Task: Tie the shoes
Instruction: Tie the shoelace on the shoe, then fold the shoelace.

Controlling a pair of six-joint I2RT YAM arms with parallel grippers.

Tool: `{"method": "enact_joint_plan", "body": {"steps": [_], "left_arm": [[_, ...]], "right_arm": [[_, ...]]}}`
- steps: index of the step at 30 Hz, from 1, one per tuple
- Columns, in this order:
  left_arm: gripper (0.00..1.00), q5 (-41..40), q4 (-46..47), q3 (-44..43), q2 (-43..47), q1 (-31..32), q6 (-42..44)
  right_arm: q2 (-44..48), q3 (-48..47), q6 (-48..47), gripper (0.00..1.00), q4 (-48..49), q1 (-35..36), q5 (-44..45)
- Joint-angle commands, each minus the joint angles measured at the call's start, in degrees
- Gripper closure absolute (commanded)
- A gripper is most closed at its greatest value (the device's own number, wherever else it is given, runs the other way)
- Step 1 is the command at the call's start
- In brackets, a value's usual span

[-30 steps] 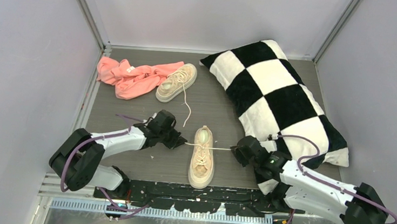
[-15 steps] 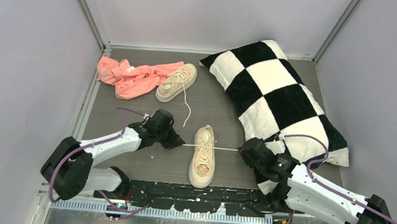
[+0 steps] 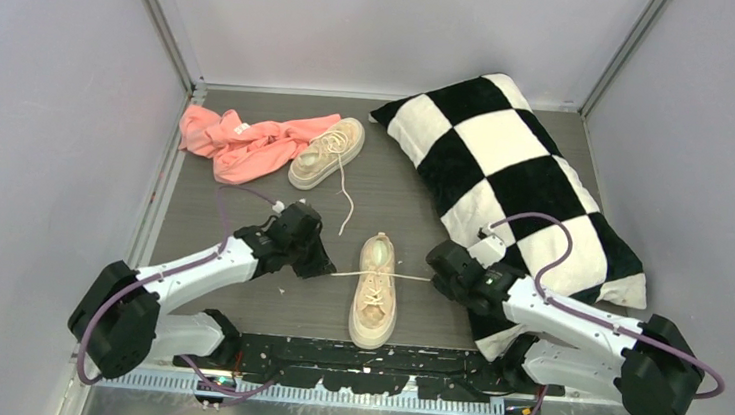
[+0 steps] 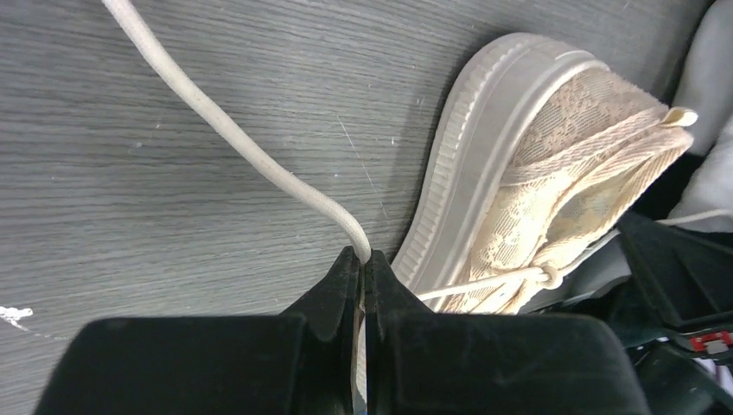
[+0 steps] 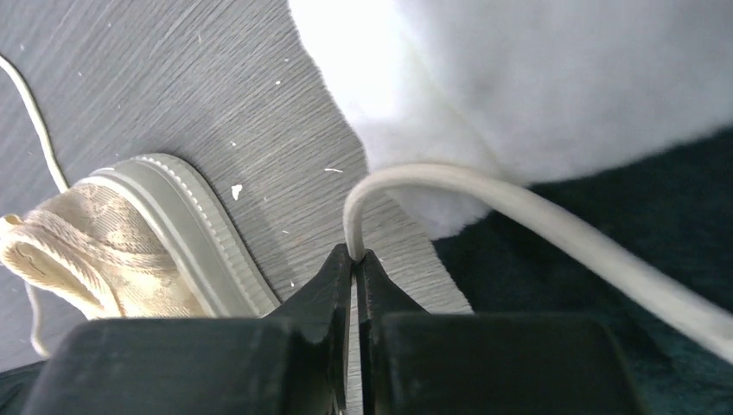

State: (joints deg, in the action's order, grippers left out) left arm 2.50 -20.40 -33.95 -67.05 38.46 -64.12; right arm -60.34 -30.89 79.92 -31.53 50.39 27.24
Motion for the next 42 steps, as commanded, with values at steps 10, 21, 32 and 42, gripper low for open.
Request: {"method": "enact_joint_plan", "body": {"steps": [10, 21, 32, 42], "left_arm": [[0.99, 2.4, -3.6, -9.0, -1.2, 0.9, 12.6], [1.0, 4.0, -7.9, -15.9, -3.1, 0.9, 18.0], [1.0, 4.4, -10.6, -19.0, -6.6, 1.0, 19.3], [0.99, 7.1, -10.4, -18.5, -8.8, 0.9, 17.0]], "right_arm": [[12.4, -7.9, -30.7, 0.34, -2.8, -0.6, -14.1], [6.6, -11.6, -62.4, 0.31, 1.5, 2.1, -23.8], [-2.6, -14.6, -82.9, 0.31, 0.2, 3.7, -23.8], [-8.6, -12.8, -82.7, 0.34, 8.4, 5.1, -23.4]]}}
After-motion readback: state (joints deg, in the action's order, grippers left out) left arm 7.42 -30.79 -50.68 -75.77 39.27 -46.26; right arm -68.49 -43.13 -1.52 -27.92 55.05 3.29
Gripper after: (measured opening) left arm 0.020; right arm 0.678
